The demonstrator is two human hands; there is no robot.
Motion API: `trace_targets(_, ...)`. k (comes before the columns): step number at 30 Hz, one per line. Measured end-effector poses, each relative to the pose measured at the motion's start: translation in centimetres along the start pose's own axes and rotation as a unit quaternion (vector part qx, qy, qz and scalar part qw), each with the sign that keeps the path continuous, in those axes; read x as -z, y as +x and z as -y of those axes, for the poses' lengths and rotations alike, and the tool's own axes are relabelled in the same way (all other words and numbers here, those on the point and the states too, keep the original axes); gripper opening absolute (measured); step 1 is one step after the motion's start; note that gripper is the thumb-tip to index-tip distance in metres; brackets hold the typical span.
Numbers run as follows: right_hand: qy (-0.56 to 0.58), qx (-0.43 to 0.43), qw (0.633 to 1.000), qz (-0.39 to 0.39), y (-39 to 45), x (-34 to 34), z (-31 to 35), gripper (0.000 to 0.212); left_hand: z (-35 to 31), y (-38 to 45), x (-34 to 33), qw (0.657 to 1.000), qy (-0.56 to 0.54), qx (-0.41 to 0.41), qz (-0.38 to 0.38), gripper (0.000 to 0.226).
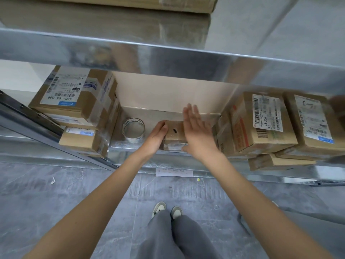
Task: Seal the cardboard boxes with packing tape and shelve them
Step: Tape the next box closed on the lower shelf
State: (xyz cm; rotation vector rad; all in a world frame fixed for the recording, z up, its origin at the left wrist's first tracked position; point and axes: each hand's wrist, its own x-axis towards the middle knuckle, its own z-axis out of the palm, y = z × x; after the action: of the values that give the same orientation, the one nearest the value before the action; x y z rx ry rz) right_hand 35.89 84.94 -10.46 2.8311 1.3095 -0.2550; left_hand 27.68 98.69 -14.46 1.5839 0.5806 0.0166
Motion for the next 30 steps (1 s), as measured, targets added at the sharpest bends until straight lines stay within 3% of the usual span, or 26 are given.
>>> trace_targets(3,-0.034,0.043,0.998,-0.004,0.8,-1.2,2.0,0.107,-0.1,0.3,0.6,1.0,0.027,-0.005,0.005,0.018)
trace_targets(8,-0.027,0.035,0.998,-0.044,-0.3,-2.7,3.0,0.105,0.4,0.2,0.8,1.0,0.001,-0.001,0.008,0.027)
trace_targets(16,0.047,0.047,0.996,-0.059,-5.4,-4.3,3.7,0.102,0.0,0.7,0.2,0.999,0.013,0.012,0.029,0.021)
trace_targets(20,0.097,0.022,0.989,-0.11,-4.7,-3.9,2.3,0.094,0.0,1.1,0.5,0.999,-0.001,0.024,0.027,0.027)
trace_targets(23,0.248,-0.116,0.952,-0.134,-4.5,-3.4,0.0,0.093,0.2,1.3,0.7,0.998,-0.011,0.045,0.039,0.028)
trace_targets(26,0.494,-0.174,0.845,-0.108,-4.2,-3.1,-1.0,0.088,0.2,0.8,0.3,0.998,0.009,0.032,0.045,0.028)
trace_targets(30,0.471,-0.204,0.845,-0.151,-2.7,-2.3,-1.7,0.071,0.5,0.0,0.1,0.999,0.007,0.025,0.034,0.041)
